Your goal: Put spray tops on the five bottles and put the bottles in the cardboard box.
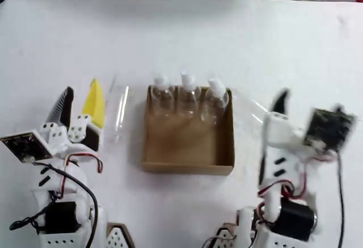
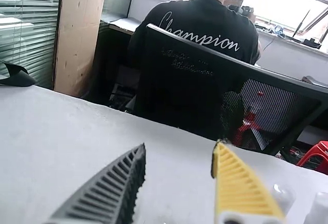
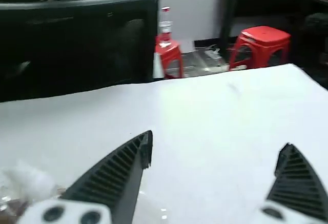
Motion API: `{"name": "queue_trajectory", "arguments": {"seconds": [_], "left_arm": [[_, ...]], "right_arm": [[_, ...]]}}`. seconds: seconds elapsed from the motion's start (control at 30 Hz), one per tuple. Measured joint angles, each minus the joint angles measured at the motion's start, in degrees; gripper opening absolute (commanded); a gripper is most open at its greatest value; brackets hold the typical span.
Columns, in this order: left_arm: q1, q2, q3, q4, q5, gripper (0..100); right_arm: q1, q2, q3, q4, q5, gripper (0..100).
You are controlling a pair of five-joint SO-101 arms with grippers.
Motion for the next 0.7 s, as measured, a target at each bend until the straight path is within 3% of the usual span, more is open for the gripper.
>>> {"name": "queue_trajectory", "arguments": {"seconds": [0.23,0.47,0.57,0.7], "left_arm": [[0.0,0.0,0.0,0.6,0.0,21],[0.0,0.0,0.0,0.6,0.0,21],[0.0,0.0,0.0,0.6,0.0,21],[0.0,0.0,0.0,0.6,0.0,21]], "right_arm": [[8.6,10.8,2.1,-7.5,1.8,34.1],[14.6,33.2,-6.9,-8.1,4.0,34.1],[15.5,43.5,-11.9,-7.6,9.3,34.1],[15.2,56.4,-17.9,-2.9,22.7,34.1]]}}
